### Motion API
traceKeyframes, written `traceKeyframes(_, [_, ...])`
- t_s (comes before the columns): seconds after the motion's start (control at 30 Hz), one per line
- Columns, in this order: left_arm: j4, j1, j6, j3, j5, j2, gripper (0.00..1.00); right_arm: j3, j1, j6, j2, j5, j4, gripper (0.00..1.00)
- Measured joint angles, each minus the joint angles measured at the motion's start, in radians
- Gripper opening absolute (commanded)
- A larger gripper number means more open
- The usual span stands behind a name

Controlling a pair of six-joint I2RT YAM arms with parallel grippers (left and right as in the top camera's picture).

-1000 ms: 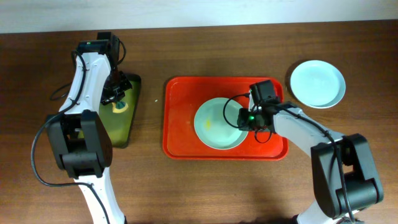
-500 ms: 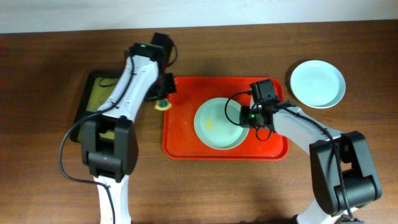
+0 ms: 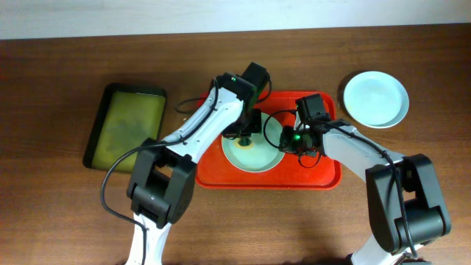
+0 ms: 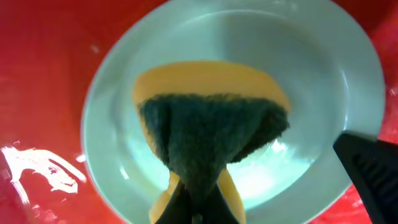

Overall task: Clean dirty plates on tray and stack at the side
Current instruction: 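Scrub the pale green plate with the sponge held by the left gripper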

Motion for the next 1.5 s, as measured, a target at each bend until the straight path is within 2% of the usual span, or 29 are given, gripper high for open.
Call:
traceKeyframes(0.17, [0.214,-0.002,0.000,-0.183,0.003,-0.001,0.00,0.000,0.000,0.000,0.000,-0.003,0.000,0.04])
traceKeyframes(0.23, [0.243,-0.003,-0.001,-0.214,-0.021,-0.012,0.00,0.000,0.000,0.000,0.000,-0.003,0.000,0.04])
traceKeyframes(0.37, [0.141,0.000,0.000,-0.210,-0.196,-0.014,0.00,0.000,0.000,0.000,0.002,-0.011,0.001,0.04])
traceKeyframes(0.47, [0.013,0.069,0.000,-0.114,-0.198,0.001,0.00,0.000,0.011,0.003,0.007,-0.041,0.008,0.04])
traceKeyframes(0.53, [-0.033,0.106,0.017,-0.045,-0.163,0.001,0.00,0.000,0.011,0.004,0.007,-0.040,0.006,0.04])
traceKeyframes(0.6, [0.000,0.124,0.074,-0.023,-0.024,0.001,0.00,0.000,0.011,0.003,0.007,-0.040,0.006,0.04])
traceKeyframes(0.7, [0.094,0.093,0.119,-0.102,0.130,0.001,0.00,0.000,0.011,0.003,0.007,-0.038,0.006,0.04])
traceKeyframes(0.8, [0.212,0.067,0.131,-0.196,0.175,0.000,0.00,0.000,0.010,0.004,0.007,-0.037,0.004,0.04])
traceKeyframes(0.87, [0.211,0.066,0.132,-0.206,0.137,-0.002,0.00,0.000,0.009,0.003,0.007,-0.037,0.004,0.04])
traceKeyframes(1.0, [0.081,0.077,0.092,-0.195,-0.086,-0.010,0.00,0.000,0.009,0.003,0.007,-0.037,0.004,0.04])
traceKeyframes(1.17, [0.027,0.141,0.074,-0.156,-0.088,-0.043,0.00,0.000,0.020,0.004,0.012,-0.066,0.008,0.04])
traceKeyframes(1.3, [0.022,0.327,0.071,-0.156,-0.157,-0.222,0.00,0.000,0.015,0.003,0.012,-0.058,0.006,0.04])
traceKeyframes(1.37, [0.018,0.458,0.070,-0.155,-0.158,-0.234,0.00,0.000,0.015,0.003,0.012,-0.058,0.006,0.04])
traceKeyframes(1.4, [0.014,0.567,0.069,-0.156,-0.159,-0.232,0.00,0.000,0.015,0.002,0.012,-0.058,0.007,0.04])
traceKeyframes(1.5, [0.047,0.700,0.036,-0.218,-0.142,-0.232,0.01,0.000,0.014,0.004,0.012,-0.058,0.007,0.04])
